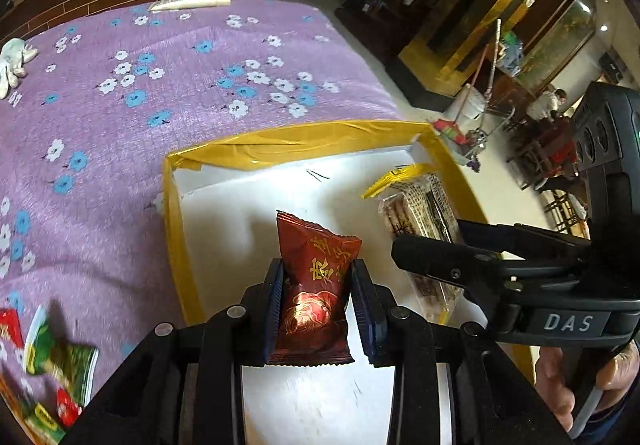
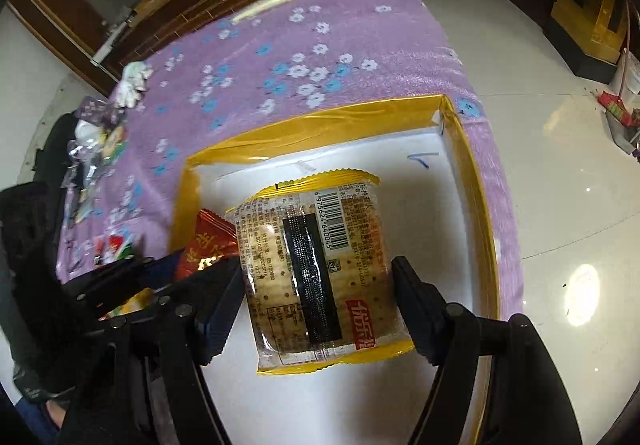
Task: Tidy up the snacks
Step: 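Place the red bag and cracker roll into the white box with both tools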
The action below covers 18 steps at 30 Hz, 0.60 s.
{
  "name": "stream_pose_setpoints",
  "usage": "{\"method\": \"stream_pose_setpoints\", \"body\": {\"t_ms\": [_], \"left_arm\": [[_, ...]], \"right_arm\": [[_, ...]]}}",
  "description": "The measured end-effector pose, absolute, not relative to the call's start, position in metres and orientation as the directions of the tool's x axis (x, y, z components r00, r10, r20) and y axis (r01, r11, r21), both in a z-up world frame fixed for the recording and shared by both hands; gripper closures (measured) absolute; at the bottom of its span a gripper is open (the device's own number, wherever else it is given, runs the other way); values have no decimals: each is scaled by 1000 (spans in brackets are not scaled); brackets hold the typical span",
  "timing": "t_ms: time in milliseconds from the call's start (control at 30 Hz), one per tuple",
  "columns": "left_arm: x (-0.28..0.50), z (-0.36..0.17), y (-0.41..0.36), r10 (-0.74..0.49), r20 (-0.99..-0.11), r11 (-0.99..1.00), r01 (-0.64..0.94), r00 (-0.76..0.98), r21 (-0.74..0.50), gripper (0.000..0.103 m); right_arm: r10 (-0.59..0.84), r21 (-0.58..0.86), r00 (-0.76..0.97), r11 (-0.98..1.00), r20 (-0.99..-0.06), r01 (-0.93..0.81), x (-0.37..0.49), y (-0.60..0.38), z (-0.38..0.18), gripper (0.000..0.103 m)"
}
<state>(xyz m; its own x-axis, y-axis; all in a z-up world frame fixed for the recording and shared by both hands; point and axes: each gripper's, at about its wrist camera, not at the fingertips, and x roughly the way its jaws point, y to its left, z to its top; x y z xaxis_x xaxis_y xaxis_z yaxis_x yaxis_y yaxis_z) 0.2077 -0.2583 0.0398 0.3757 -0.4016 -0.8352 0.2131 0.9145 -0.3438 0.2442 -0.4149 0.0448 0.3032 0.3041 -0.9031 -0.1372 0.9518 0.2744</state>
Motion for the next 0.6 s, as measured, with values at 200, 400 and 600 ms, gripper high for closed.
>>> {"method": "stream_pose_setpoints", "body": {"t_ms": [200,400,600], "left_arm": [[217,30,-262,-363,-854,931,191,372,-312,70],[217,24,-261,-341,-863,939,176,372,-295,70],[212,32,-261,-321,-859,947,165,398,-277,70]], "right_arm": [[272,236,299,960,-915,-152,260,-414,33,31],[244,197,343,966,-907,-168,263,-414,39,31],[185,146,414,981,-891,-126,262,-424,57,31]]}}
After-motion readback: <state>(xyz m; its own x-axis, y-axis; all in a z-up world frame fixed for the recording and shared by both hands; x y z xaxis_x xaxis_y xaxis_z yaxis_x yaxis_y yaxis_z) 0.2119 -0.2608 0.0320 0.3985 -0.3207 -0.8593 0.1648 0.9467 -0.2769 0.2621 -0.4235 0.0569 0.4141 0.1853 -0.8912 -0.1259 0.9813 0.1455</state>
